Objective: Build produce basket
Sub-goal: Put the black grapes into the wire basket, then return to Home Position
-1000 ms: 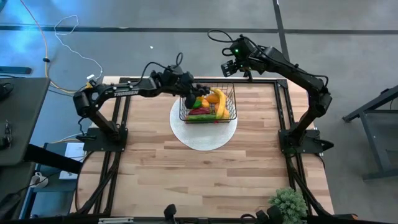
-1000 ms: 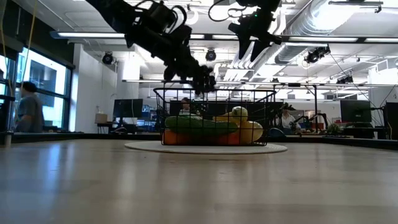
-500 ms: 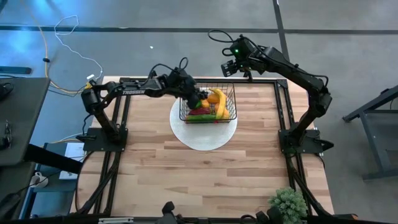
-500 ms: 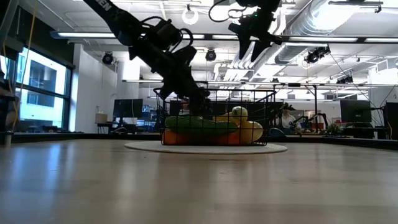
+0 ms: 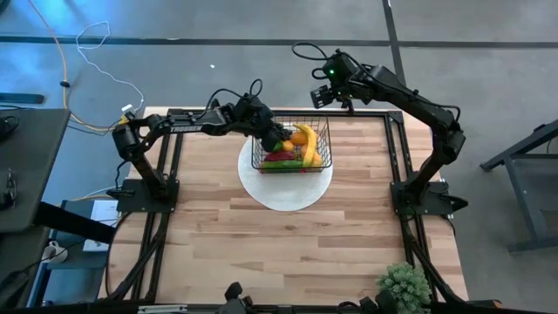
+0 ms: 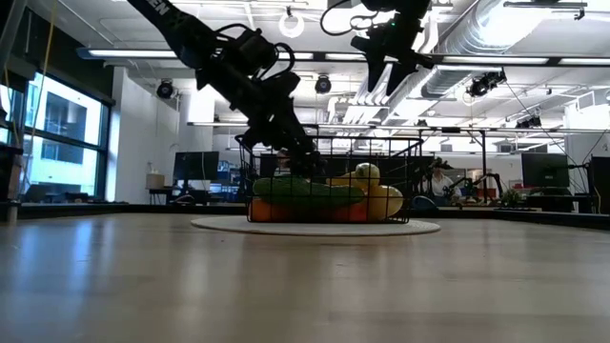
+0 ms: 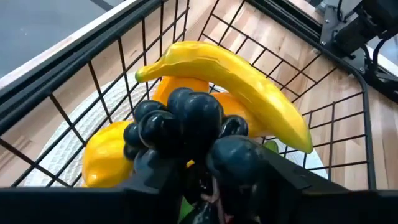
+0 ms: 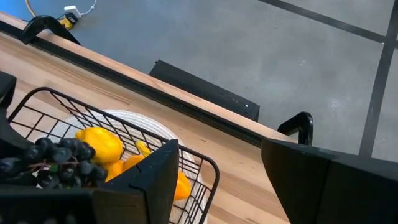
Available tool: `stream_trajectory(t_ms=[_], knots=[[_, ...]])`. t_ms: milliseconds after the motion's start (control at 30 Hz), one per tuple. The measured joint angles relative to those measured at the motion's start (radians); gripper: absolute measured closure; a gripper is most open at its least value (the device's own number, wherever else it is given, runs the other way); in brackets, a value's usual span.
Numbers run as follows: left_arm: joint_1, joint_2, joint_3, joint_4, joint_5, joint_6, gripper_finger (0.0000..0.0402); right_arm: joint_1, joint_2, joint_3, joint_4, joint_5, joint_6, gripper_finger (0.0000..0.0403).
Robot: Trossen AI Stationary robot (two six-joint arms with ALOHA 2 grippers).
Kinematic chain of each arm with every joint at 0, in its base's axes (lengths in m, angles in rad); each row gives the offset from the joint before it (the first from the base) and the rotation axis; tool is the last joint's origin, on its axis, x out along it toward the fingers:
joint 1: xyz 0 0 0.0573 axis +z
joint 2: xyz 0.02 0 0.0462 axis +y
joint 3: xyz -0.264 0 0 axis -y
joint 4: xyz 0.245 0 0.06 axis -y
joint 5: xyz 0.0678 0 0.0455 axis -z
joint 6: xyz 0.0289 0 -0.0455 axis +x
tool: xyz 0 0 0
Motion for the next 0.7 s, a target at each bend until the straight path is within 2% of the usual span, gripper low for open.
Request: stream_trajectory(t_ms=[433, 700], knots=[[0.018, -0.053, 0.0, -0.063, 0.0, -0.044, 0.016, 0.0, 0.0, 0.0, 0.0, 0.0, 0.0, 0.0192], [0.048, -0.116, 0.0, -0.056, -0.021, -0.044, 0.0153, 0.0, 0.0, 0.0, 0.001, 0.0, 0.0, 0.0192]])
